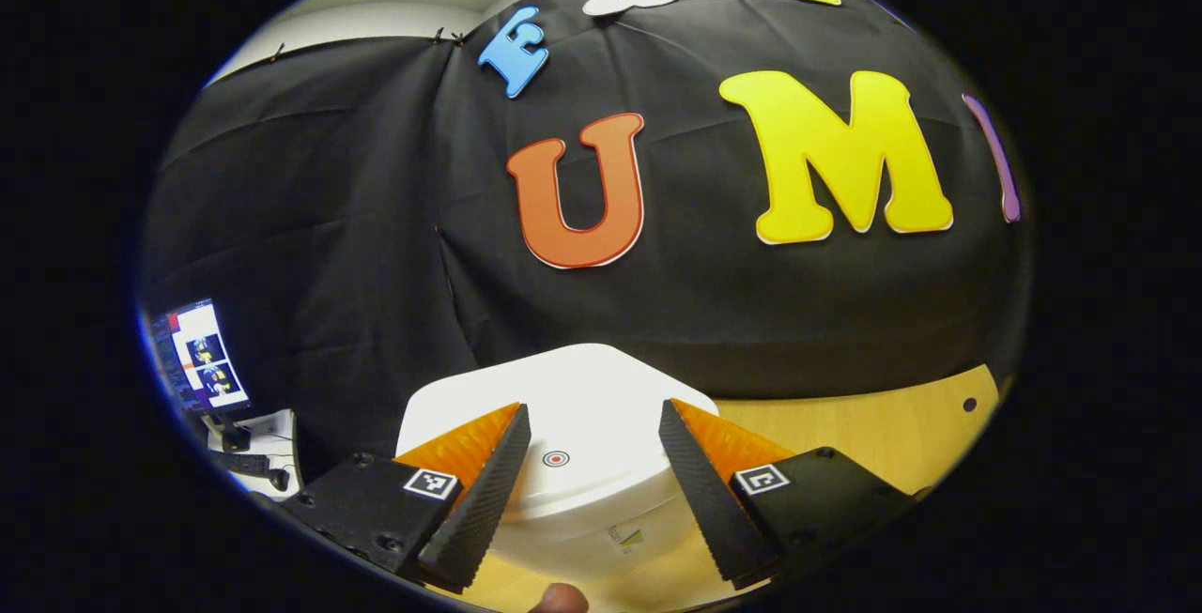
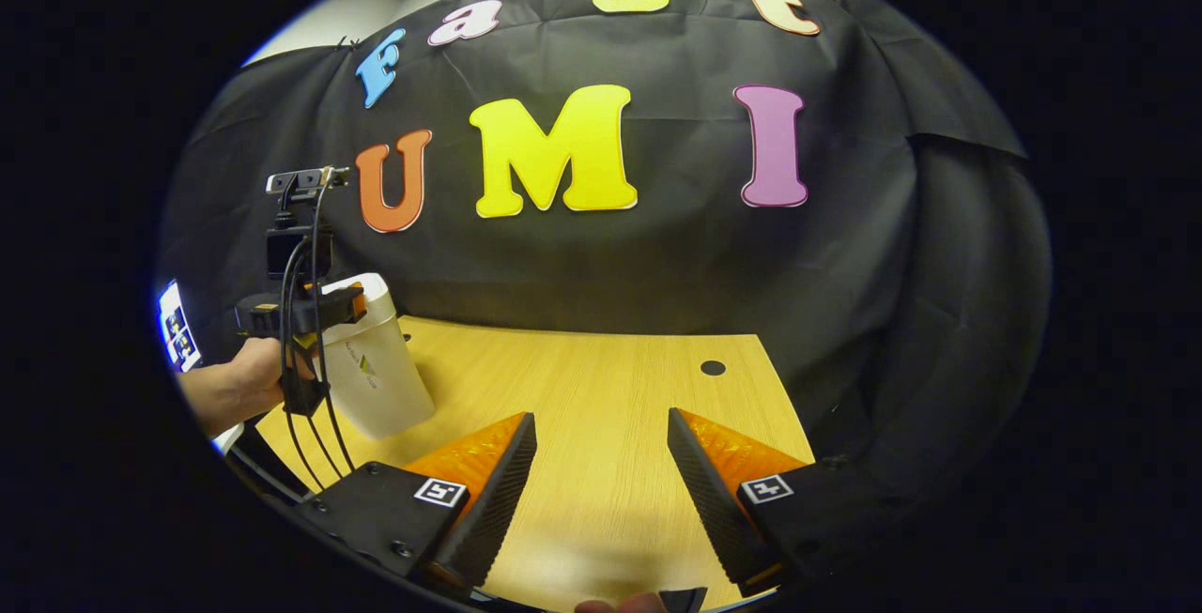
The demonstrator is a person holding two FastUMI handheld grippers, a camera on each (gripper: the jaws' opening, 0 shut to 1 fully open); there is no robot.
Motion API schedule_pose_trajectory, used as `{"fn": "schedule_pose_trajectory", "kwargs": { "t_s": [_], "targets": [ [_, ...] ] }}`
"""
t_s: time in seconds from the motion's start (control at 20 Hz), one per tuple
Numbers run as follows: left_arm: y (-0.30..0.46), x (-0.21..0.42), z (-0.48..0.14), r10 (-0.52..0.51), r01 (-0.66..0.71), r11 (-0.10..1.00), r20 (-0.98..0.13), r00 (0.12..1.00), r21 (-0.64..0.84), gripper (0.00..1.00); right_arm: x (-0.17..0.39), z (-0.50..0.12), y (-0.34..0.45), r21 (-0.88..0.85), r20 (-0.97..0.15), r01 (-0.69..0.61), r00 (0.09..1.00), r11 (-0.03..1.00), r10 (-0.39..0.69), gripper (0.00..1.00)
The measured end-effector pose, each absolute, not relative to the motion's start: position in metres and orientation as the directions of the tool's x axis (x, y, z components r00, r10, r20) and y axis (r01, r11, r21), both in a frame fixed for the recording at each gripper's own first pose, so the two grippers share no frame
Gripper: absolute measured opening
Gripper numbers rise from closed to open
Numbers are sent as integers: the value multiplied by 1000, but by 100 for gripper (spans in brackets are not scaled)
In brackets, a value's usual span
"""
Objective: Press the lid of the desktop garbage bin to open it, pick up the crumpled paper on the desktop and throw it into the bin, then pick up the pop can on the desktop and drop it into the bin, and finally close the garbage bin lid.
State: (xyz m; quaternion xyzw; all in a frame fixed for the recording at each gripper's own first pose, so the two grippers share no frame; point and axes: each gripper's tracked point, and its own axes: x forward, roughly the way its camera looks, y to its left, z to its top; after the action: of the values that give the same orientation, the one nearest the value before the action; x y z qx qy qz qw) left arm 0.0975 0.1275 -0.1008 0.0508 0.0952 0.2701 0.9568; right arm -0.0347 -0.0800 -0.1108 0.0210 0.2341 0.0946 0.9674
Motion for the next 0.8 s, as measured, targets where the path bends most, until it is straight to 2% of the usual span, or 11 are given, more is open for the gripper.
{"fn": "schedule_pose_trajectory", "kwargs": {
  "t_s": [0.1,0.35,0.6,0.8],
  "targets": [
    [117,101,-79,471,-464,881,-92,877,92,93,-34,-104,-79,69,-432,-169,883,983,182,90],
    [62,86,-34,241,-239,969,-25,970,57,95,-23,-71,-73,50,-339,-135,930,990,144,90],
    [3,53,-4,42,-43,999,17,999,23,95,-14,-30,-60,49,-206,-89,974,995,97,90],
    [-30,22,2,-51,50,999,-6,999,-17,95,-12,-4,-53,32,-111,-55,992,998,58,90]
  ]
}}
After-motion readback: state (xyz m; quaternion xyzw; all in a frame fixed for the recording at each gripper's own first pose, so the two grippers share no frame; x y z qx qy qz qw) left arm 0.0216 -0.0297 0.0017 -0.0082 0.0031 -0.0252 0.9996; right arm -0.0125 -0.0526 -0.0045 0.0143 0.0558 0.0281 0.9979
